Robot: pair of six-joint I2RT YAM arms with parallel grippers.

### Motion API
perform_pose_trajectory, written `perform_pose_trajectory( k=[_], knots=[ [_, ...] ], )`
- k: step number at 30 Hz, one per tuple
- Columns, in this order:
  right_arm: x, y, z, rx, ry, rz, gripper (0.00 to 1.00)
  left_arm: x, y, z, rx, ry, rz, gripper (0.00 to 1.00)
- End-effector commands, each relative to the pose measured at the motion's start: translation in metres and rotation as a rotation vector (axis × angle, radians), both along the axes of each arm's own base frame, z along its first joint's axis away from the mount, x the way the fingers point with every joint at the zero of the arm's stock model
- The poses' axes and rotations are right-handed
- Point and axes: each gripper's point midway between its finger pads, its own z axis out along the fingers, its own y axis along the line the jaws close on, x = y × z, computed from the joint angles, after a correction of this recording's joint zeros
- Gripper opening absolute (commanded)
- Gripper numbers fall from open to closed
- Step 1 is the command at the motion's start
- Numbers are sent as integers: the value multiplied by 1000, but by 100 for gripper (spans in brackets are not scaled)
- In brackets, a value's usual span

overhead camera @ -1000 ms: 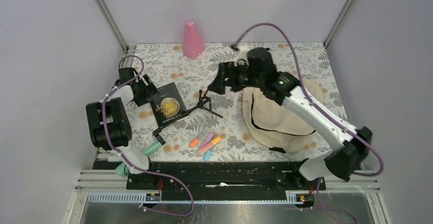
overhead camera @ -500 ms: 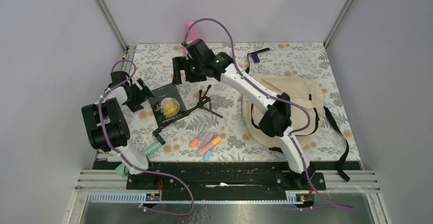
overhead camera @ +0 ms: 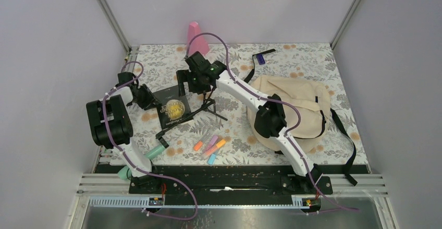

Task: Pack the student bag
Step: Pick up the book from the center of the board.

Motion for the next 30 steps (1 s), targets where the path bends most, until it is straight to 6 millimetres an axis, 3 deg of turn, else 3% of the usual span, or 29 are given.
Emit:
perform_pose_trajectory(
  k=[1, 6, 12, 20, 25, 30],
  knots=[
    [14, -1, -20, 5, 33, -31, 98, 2, -9, -6, -21, 8, -35, 25],
    [17, 0, -43, -3, 62, -9, 98, 4, -13, -8, -48, 3, -42, 10],
    [22, 6, -55, 43, 108, -37, 98, 6, -16, -9, -64, -6, -46, 0],
    [13, 23, -87, 112, 231, -41, 97, 7, -20, -10, -82, -6, -50, 0],
    [10, 41, -85, 206, 284, -30, 96, 8, -24, -11, -98, -7, -54, 0],
    [11, 65, -58, 372, 330, -19, 93, 9, -29, -9, -116, -15, -58, 0]
  ],
)
